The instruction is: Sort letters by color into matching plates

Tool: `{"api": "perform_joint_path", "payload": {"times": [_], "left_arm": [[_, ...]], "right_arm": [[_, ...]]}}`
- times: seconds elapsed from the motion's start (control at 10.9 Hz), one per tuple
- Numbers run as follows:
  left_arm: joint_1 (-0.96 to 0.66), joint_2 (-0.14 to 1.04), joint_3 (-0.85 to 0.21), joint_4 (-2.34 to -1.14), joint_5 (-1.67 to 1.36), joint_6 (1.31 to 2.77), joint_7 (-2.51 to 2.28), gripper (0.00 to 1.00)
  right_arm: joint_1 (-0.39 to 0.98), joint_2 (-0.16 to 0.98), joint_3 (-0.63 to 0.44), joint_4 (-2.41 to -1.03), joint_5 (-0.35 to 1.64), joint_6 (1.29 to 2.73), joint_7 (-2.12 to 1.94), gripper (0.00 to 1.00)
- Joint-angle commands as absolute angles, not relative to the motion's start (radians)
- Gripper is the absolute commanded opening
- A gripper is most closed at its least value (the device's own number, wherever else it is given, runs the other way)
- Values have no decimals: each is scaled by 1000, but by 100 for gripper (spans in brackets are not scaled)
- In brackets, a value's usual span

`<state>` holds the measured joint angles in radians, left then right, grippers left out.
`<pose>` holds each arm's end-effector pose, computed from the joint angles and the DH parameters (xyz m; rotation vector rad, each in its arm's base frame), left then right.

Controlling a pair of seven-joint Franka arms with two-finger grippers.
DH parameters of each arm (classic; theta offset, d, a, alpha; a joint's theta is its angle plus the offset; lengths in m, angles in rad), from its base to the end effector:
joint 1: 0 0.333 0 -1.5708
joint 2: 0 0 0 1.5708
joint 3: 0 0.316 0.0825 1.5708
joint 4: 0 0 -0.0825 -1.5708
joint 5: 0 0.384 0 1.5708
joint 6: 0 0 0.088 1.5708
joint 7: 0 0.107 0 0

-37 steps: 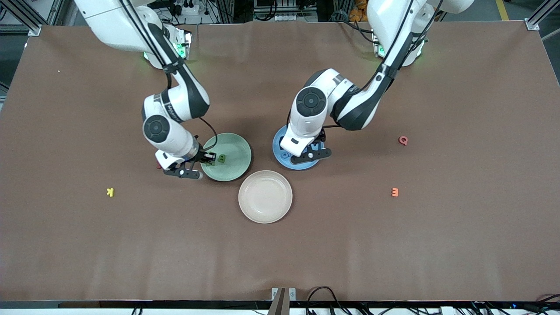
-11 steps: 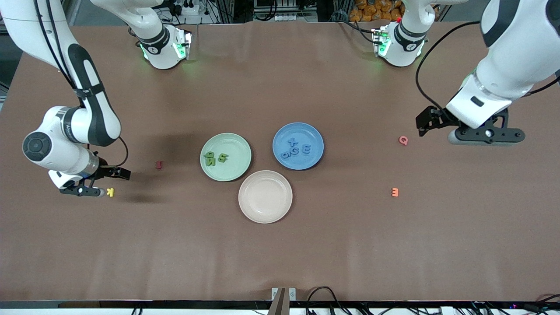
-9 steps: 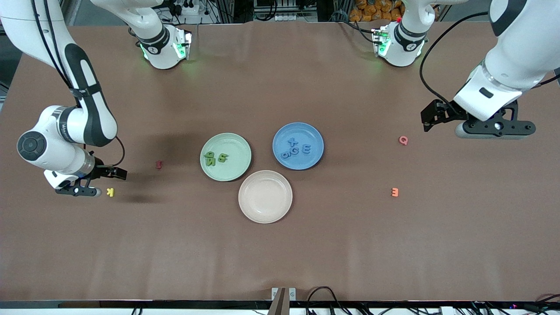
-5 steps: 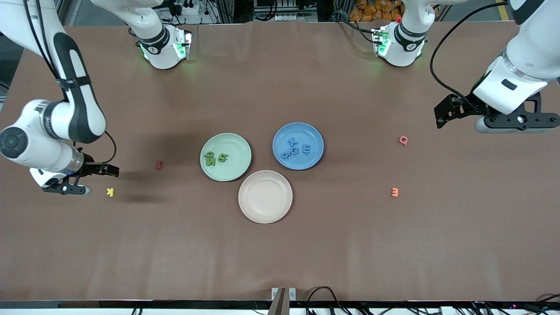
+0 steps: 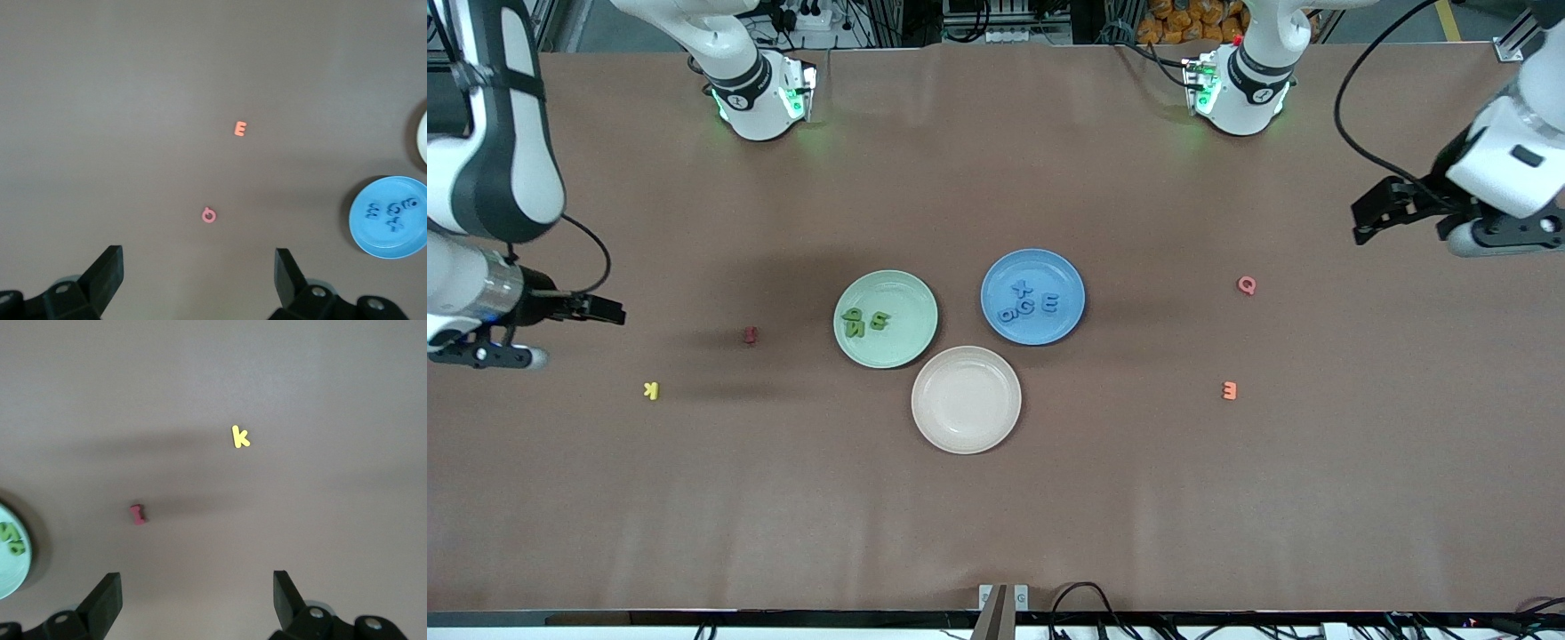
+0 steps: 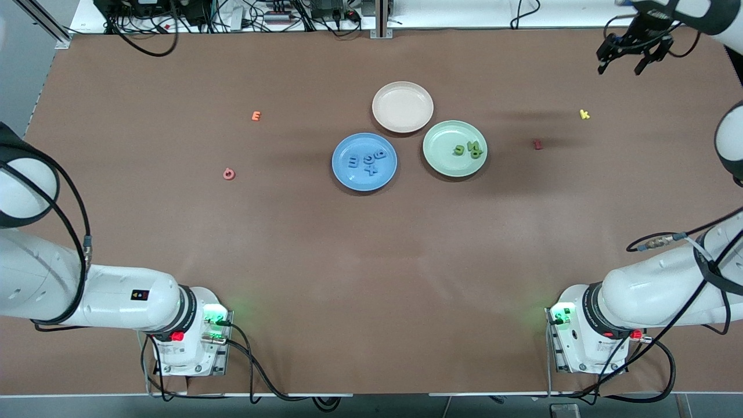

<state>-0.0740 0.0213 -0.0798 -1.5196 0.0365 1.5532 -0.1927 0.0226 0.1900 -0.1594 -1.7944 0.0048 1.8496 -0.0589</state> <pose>0.5539 -0.0813 0.6353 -3.1087 -0.0619 -0.0283 0.5932 -0.0766 0.4324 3.1196 -0.1228 -0.2099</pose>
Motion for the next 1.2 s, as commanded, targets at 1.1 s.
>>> {"api": "perform_joint_path", "payload": {"times": [1.1], "left_arm": [[-17,-12,-78,-1594,18,1625,-133,100]], "right_arm": [[100,23,-189,-1480,-43,1488,80,100]]}}
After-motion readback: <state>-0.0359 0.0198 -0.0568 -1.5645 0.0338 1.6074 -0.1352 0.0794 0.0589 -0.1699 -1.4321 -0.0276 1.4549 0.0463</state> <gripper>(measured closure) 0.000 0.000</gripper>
